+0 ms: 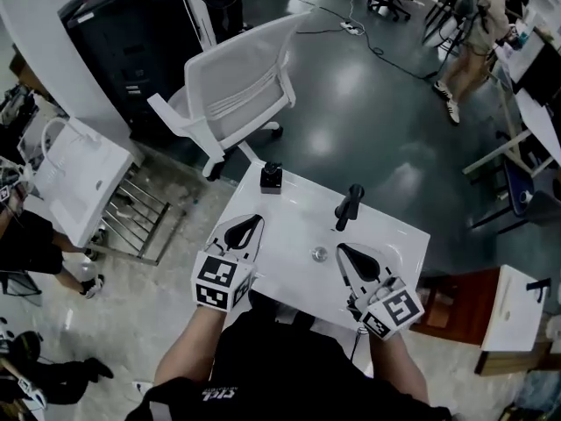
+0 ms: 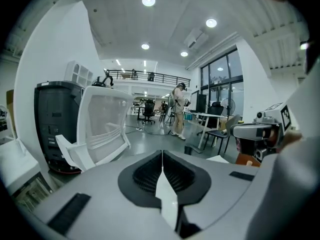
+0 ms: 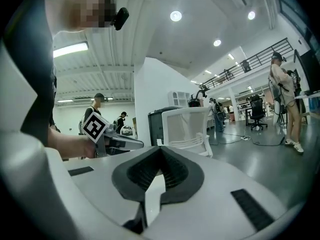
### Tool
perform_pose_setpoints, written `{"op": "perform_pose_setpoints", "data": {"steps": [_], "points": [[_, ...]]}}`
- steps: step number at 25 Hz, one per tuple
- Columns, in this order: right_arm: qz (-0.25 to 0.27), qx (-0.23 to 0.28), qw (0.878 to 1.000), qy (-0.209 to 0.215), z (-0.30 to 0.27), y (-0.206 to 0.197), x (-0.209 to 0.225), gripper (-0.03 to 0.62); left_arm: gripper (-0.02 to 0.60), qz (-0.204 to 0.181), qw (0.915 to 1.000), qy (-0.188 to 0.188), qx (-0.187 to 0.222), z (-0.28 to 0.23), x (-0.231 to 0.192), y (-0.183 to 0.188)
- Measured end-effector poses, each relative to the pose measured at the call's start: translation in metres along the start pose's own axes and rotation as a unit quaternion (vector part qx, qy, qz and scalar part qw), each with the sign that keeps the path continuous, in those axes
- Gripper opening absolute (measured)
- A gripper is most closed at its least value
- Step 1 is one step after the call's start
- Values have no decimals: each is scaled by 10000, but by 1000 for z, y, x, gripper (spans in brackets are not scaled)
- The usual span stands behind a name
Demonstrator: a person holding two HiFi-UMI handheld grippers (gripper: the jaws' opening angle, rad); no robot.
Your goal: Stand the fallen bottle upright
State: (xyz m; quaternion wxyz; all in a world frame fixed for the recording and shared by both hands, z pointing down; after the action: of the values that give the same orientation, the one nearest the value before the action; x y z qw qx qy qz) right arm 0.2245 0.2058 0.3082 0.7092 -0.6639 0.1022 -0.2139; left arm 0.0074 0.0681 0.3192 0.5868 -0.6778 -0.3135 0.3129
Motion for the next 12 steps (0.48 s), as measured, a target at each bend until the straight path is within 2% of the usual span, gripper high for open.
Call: {"op": "perform_pose_setpoints", "data": {"steps": [5,12], "points": [[279,185,9992,-233,28,21,16,11,21,-168,9997,-110,100,2,31,18],[278,505,9924,-1087,35,28,31,11,21,-413,9986,-259,194,-5,14,27]]}}
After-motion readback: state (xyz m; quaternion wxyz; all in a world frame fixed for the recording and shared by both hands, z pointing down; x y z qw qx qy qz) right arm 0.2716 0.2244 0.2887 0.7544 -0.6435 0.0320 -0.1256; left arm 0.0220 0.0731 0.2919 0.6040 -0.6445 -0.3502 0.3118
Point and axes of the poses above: the fingertips, and each gripper's own axes: z backward along the fingers, x to its right, y out of its top, the point moved 8 cm from there along z, backward along the fingers, and after that the axes turned 14 degrees about x, right-handed, at the moved point
